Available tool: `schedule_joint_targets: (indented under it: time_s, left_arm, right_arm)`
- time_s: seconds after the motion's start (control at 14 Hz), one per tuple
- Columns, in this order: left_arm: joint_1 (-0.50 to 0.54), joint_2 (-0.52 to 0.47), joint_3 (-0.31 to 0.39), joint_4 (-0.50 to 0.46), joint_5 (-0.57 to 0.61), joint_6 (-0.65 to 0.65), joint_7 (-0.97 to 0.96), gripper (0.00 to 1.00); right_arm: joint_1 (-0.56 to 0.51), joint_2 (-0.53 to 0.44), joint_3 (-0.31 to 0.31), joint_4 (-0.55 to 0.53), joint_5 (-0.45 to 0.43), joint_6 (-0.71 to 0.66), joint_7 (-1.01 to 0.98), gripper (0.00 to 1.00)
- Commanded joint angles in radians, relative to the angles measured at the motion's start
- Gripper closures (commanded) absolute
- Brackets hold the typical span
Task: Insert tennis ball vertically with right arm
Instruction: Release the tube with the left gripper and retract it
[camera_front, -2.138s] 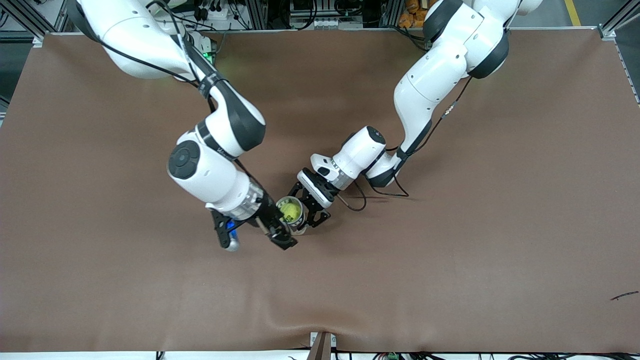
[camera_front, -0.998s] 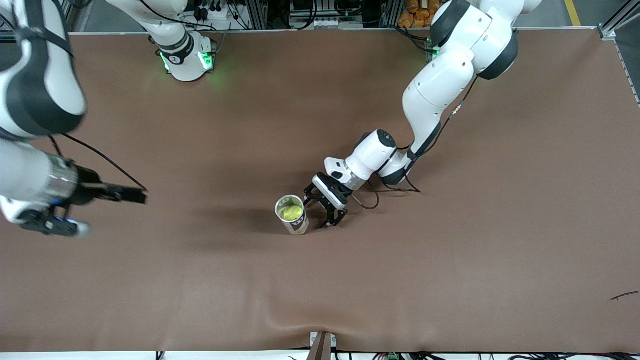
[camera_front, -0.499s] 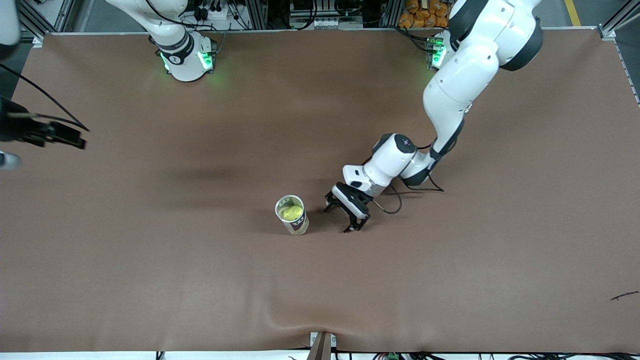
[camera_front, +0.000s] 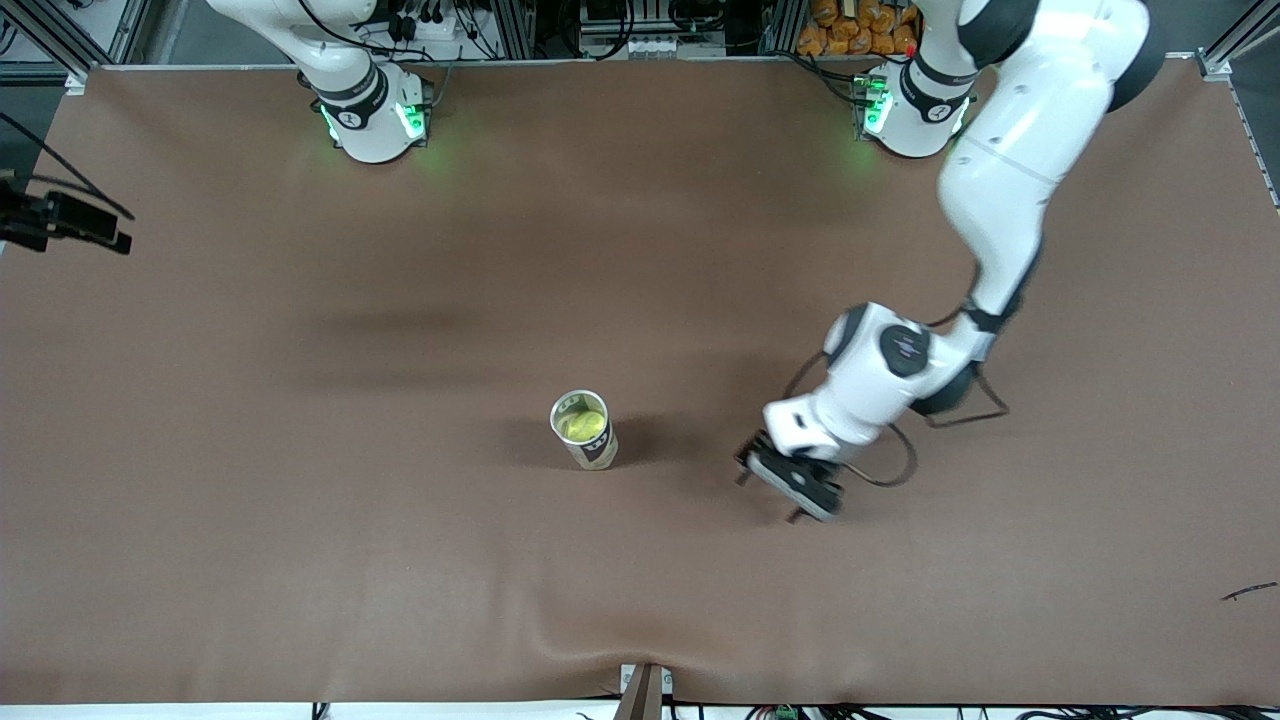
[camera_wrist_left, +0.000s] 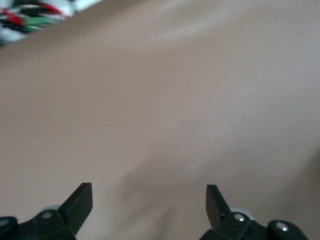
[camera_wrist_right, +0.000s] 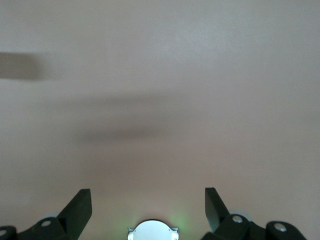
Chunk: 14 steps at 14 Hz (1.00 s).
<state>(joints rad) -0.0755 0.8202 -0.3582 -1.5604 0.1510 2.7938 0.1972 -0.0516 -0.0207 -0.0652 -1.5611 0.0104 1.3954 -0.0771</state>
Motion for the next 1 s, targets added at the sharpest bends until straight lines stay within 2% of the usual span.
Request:
schedule_joint_targets:
  time_s: [0.0,0.29,0.57,0.78,0.93]
  left_arm:
    - [0.071,-0.036,-0.024,0.037,0.01,-0.124,0.001,0.0]
    - [0.155,-0.133,-0.022,0.103,-0.021,-0.409,-0.002,0.0]
    - [0.212,-0.281,0.011,0.106,-0.008,-0.603,-0.01,0.0]
    - [0.304,-0.369,0.004,0.099,-0.021,-0.715,-0.005,0.0]
    - [0.315,-0.429,0.013,0.103,-0.022,-0.793,-0.016,0.0]
  right_arm:
    - [0.026,-0.056,-0.012,0.003,-0.01,-0.019,0.022,0.0]
    - [0.033,-0.079,0.002,0.004,-0.007,-0.056,0.119,0.0]
    - [0.032,-0.085,0.002,0.007,-0.009,-0.052,0.108,0.0]
    - [0.029,-0.074,-0.001,0.024,-0.007,-0.032,0.099,0.0]
    - [0.029,-0.07,-0.001,0.026,-0.006,0.005,0.059,0.0]
